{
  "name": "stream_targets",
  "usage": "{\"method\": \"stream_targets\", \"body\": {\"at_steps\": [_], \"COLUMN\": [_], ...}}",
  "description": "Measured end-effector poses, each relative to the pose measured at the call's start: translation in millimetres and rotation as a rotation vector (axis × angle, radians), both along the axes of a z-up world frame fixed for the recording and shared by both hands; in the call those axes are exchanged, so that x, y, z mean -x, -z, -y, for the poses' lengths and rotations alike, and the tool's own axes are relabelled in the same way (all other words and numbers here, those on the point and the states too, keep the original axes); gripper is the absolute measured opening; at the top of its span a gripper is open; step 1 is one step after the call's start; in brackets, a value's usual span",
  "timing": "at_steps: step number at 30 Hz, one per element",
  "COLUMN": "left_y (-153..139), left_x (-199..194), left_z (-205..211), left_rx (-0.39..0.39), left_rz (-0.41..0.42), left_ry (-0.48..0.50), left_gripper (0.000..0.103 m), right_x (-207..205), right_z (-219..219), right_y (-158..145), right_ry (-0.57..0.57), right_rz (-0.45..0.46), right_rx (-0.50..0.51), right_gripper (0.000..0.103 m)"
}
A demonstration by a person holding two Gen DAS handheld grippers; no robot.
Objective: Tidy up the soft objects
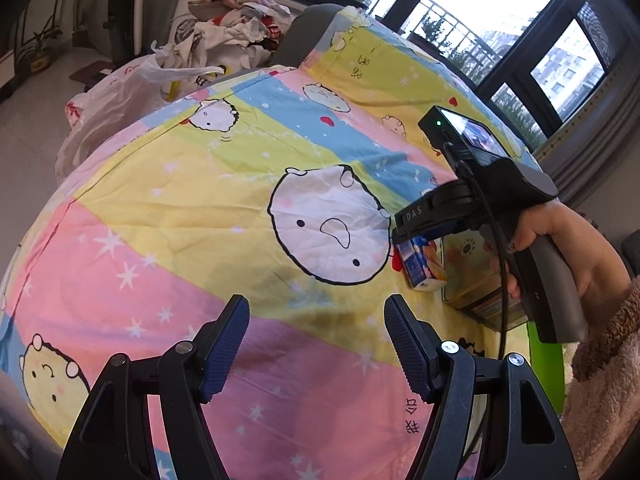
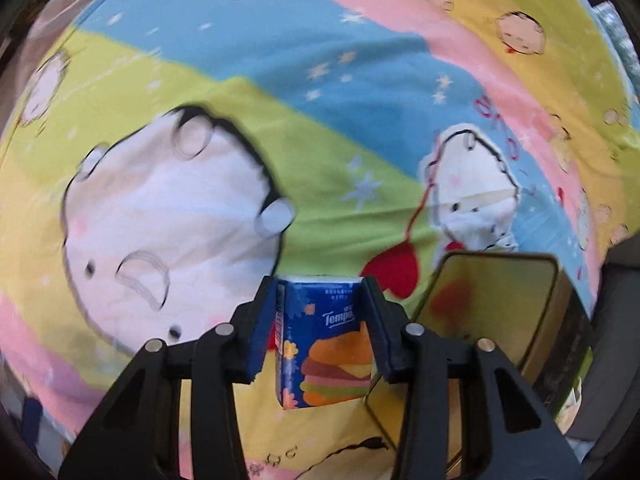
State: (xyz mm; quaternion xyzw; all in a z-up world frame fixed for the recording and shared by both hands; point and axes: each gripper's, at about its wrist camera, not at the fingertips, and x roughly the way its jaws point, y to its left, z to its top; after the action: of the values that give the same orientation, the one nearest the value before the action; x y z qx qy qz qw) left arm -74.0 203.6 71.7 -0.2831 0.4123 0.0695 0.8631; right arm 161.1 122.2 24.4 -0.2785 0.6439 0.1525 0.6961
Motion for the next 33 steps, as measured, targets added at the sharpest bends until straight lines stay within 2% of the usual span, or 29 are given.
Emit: {"method": "stream_targets", "body": {"at_steps": [2,8,14,19,22,24,25,26,28,31,33], "left_y": [-0.1,-0.5,-1.9,-2.3,-3.1,-3.0,-2.8,-2.0,-0.2,5.1,11.8], "left_x": [-0.1,2.9,4.6,4.5,4.4,4.3,3.9,3.0,1.5,-2.4,-7.9], "left_z": [-0.2,-0.5,2.8,9.5,16.9,22.1,25.1,30.6,40.1,57.7,74.7], "left_rx": [-0.002,0.003,-0.009,-0.010,-0.004,0.005,0.011,0.022,0.044,0.100,0.094], "left_rz": [-0.001,0.005,0.006,0.001,0.001,0.001,0.000,-0.004,-0.008,-0.011,-0.047], "left_ry": [-0.001,-0.007,-0.005,0.012,0.041,0.064,0.077,0.102,0.143,0.197,0.239], "left_gripper": [0.071,0.071,0.071,0.071,0.071,0.071,0.071,0.071,0.071,0.071,0.071], "right_x": [11.6,62.2,117.2,151.2,155.4,157.6,157.9,156.6,144.8,134.2,137.5], "right_z": [1.1,13.6,42.0,71.8,94.4,119.6,130.5,141.9,174.9,195.3,195.7], "right_y": [-1.1,-11.6,-17.2,-22.8,-30.6,-38.7,-42.3,-47.0,-45.0,-35.3,-29.6], "right_ry": [-0.016,-0.067,-0.112,-0.096,-0.028,0.021,0.042,0.071,0.164,0.276,0.311], "right_rz": [-0.007,-0.098,-0.127,-0.130,-0.095,-0.020,0.011,0.037,0.040,0.025,-0.007], "right_rx": [-0.008,-0.164,-0.260,-0.331,-0.399,-0.443,-0.466,-0.510,-0.627,-0.755,-0.811], "right_gripper": [0.041,0.041,0.041,0.042,0.044,0.060,0.074,0.080,0.078,0.078,0.077]}}
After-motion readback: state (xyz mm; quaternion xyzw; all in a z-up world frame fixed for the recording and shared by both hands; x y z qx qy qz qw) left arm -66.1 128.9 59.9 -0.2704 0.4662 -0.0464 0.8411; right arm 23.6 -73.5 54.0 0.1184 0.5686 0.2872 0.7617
